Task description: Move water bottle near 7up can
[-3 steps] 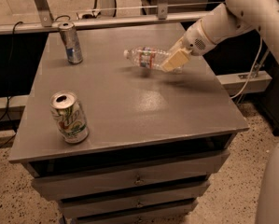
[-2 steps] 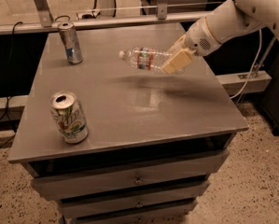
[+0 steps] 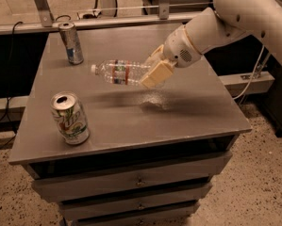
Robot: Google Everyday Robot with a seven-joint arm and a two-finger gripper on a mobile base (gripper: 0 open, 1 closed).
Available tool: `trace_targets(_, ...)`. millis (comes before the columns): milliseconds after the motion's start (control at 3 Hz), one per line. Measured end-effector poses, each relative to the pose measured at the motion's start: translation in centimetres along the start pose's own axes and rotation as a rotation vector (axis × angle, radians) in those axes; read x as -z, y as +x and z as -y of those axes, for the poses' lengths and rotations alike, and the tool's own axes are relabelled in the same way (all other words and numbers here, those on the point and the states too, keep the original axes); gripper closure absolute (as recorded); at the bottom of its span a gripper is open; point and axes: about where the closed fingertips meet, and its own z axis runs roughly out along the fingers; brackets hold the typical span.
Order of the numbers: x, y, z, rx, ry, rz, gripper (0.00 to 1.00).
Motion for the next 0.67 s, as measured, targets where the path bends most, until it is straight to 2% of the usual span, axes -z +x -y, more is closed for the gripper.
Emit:
trace_targets(333, -2.0, -1.5, -1.6, 0.02, -0.037, 0.019, 1.0)
trace_targets(667, -3.5, -2.1, -2.8, 0.016, -0.068, 0.023, 1.0)
